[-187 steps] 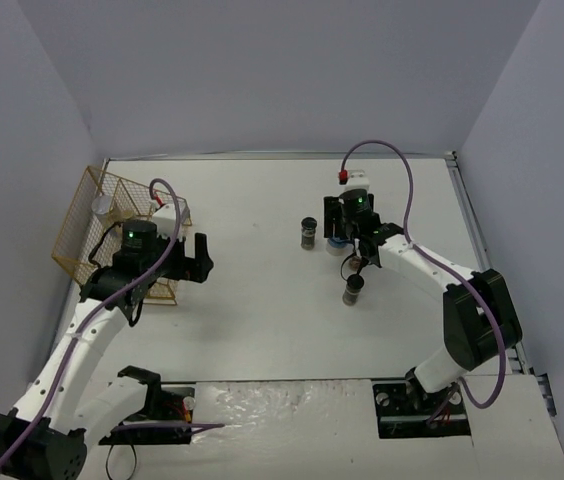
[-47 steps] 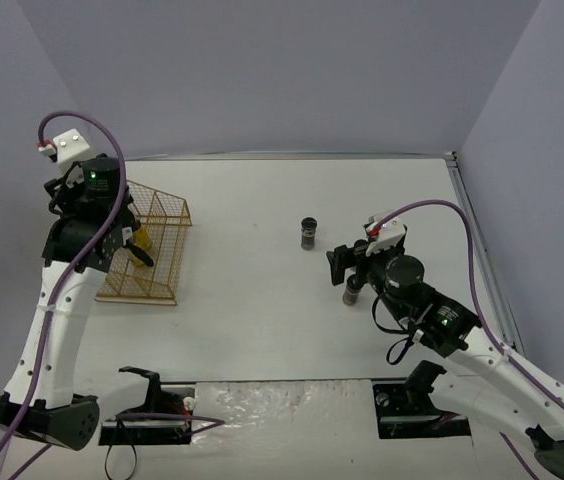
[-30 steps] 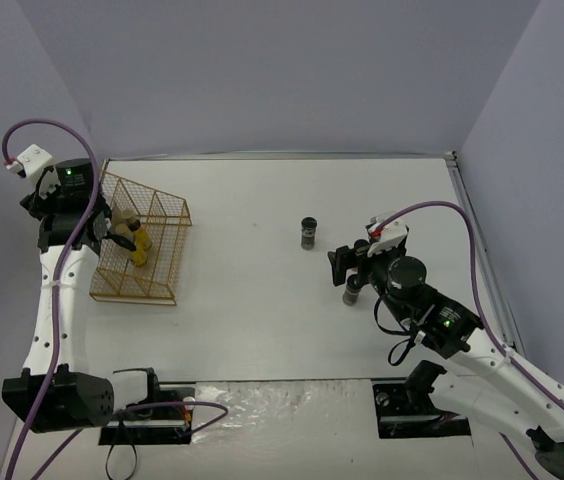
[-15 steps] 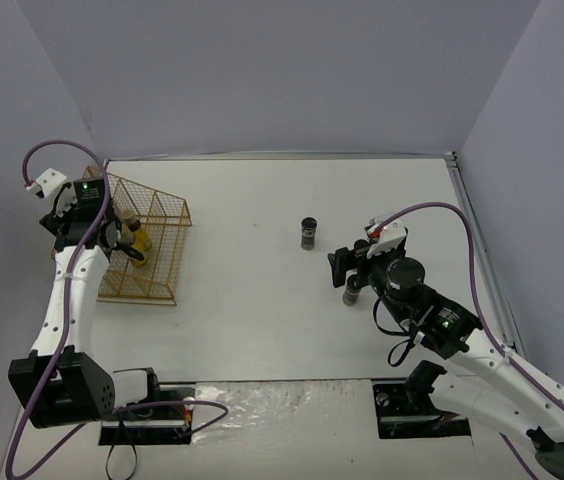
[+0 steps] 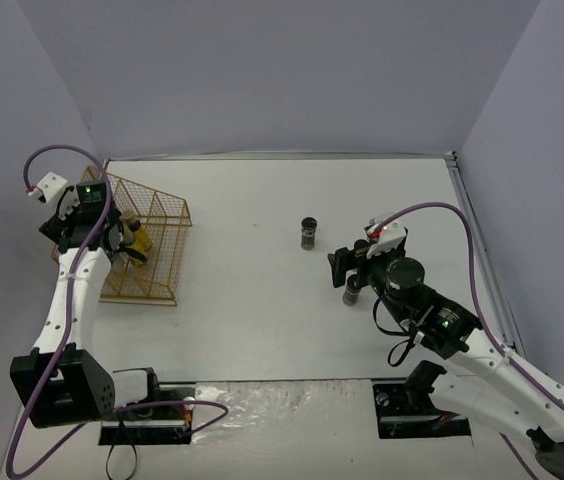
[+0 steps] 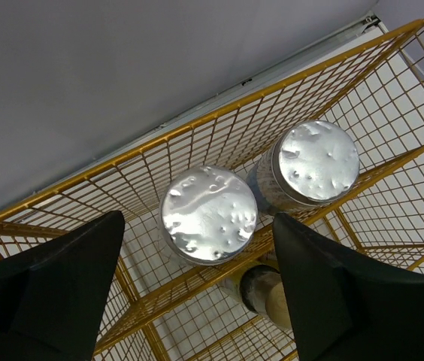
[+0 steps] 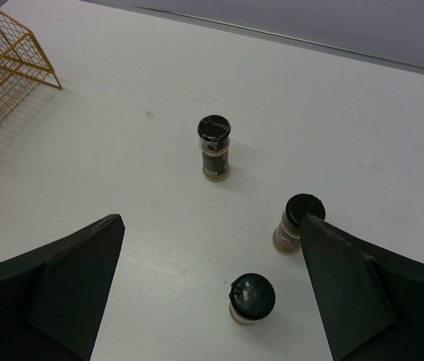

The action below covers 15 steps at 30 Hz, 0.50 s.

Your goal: Organize the condiment bottles

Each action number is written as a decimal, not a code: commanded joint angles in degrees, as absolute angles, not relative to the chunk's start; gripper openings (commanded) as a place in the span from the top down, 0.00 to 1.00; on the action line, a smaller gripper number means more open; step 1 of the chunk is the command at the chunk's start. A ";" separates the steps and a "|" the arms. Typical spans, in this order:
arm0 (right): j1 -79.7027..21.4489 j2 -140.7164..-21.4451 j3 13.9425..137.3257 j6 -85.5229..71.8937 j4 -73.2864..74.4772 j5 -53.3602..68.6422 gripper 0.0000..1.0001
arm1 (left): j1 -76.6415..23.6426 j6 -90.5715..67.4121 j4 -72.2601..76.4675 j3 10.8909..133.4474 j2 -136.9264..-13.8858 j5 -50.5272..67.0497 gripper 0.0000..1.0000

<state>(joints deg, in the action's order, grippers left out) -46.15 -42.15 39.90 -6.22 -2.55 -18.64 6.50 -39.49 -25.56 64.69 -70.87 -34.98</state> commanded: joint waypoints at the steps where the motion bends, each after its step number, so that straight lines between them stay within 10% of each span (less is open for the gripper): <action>1: -46.04 -42.45 40.25 -6.85 -6.33 -19.51 0.00 | 6.86 -41.05 -22.07 65.39 -69.52 -35.88 0.19; 15: -45.32 -46.63 42.67 -10.98 -1.41 -26.43 0.00 | 6.58 -32.33 -26.34 71.35 -65.60 -8.79 0.03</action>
